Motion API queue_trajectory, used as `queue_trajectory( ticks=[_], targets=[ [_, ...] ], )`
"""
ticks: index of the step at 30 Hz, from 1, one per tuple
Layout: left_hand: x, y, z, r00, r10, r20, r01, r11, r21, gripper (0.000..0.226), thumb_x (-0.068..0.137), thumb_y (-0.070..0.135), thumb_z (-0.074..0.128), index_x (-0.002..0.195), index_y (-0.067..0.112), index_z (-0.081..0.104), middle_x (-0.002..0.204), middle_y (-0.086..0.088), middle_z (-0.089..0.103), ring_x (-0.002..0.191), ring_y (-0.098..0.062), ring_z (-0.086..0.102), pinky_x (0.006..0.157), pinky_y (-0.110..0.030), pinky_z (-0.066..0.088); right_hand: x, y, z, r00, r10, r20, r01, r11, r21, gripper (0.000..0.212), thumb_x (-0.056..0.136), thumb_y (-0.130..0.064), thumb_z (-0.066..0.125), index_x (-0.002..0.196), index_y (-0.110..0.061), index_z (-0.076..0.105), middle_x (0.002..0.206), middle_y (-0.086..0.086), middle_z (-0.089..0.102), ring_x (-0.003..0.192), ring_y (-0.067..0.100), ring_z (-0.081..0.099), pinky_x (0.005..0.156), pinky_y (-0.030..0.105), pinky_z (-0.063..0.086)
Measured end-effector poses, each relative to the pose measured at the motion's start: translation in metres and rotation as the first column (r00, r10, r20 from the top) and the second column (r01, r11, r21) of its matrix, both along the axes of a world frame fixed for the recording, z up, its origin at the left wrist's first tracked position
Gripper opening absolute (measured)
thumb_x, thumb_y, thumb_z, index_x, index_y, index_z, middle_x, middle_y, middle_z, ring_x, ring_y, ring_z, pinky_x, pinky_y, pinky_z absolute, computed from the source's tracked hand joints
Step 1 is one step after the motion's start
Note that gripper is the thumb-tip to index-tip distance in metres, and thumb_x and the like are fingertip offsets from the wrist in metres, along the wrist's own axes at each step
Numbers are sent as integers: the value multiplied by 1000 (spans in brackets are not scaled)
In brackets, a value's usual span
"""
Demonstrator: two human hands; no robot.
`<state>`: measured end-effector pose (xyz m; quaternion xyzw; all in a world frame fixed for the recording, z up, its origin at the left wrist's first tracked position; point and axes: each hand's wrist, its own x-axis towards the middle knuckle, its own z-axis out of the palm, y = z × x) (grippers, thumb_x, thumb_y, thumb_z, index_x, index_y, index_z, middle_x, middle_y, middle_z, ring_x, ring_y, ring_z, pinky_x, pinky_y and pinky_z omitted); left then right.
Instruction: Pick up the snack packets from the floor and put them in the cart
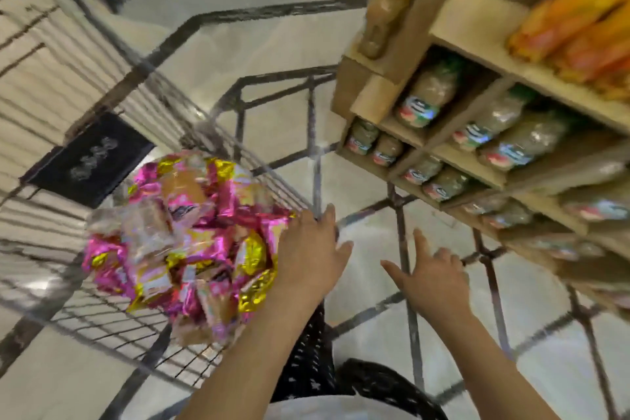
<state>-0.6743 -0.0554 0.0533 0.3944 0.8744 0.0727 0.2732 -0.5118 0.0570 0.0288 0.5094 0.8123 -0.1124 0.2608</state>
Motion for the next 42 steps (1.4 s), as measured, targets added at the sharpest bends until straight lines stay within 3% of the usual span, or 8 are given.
queue_trajectory(
  ticks=[6, 10, 14, 17, 23, 33, 37, 42],
  targets=[
    [113, 42, 8, 947, -317, -54, 315, 948, -41, 66, 98, 57, 41, 153, 23, 26, 147, -13, 38, 136, -32, 34, 108, -40, 32, 131, -1, 4, 966, -253, -49, 253, 967, -5, 88, 86, -78, 30, 155, -29, 4, 145, 20, 37, 132, 38, 35, 100, 45, 42],
    [207, 54, 13, 869, -492, -49, 490, 870, -51, 61, 99, 54, 40, 151, 23, 29, 153, -12, 32, 140, -31, 29, 110, -38, 30, 231, -16, 7, 897, -431, -102, 431, 902, -20, 88, 87, -77, 31, 155, -29, 5, 141, 18, 40, 130, 37, 36, 98, 44, 40],
    [299, 63, 12, 791, -612, -25, 609, 790, -75, 62, 100, 53, 40, 153, 24, 27, 157, -15, 24, 144, -32, 22, 116, -39, 22, 328, -33, 12, 782, -607, -141, 610, 792, -30, 88, 86, -77, 30, 155, -28, 4, 148, 20, 33, 135, 39, 30, 101, 46, 38],
    [366, 69, 15, 713, -701, -15, 699, 713, -61, 63, 99, 52, 41, 153, 24, 27, 156, -14, 28, 142, -31, 24, 114, -38, 24, 395, -47, 21, 679, -714, -172, 720, 693, -33, 88, 87, -75, 34, 155, -28, 2, 150, 20, 31, 136, 38, 29, 103, 46, 38],
    [486, 79, 23, 481, -877, -13, 873, 480, -84, 68, 99, 55, 41, 156, 25, 18, 157, -15, 27, 144, -33, 22, 115, -40, 24, 502, -91, 36, 413, -883, -221, 900, 433, -47, 89, 87, -76, 33, 156, -29, 0, 153, 17, 28, 138, 36, 26, 105, 44, 36],
    [652, 110, 30, 139, -990, 13, 985, 137, -103, 73, 98, 57, 41, 157, 27, 11, 160, -14, 22, 147, -31, 19, 117, -39, 21, 622, -136, 32, -12, -967, -255, 995, 13, -96, 91, 85, -78, 34, 155, -30, 1, 146, 16, 35, 134, 36, 33, 105, 44, 37],
    [728, 142, 31, 43, -999, -5, 996, 43, -76, 73, 97, 57, 43, 157, 28, 13, 159, -14, 24, 147, -32, 20, 118, -40, 23, 689, -118, 33, -98, -957, -274, 994, -83, -65, 91, 84, -79, 34, 154, -29, 5, 142, 17, 39, 129, 35, 37, 102, 45, 40],
    [838, 201, 32, -84, -995, -45, 993, -79, -89, 74, 98, 57, 42, 157, 26, 10, 159, -17, 21, 147, -35, 17, 118, -43, 23, 783, -70, 39, -187, -931, -312, 982, -180, -52, 90, 86, -77, 36, 155, -29, 4, 149, 17, 33, 136, 37, 30, 105, 46, 37]
  ],
)
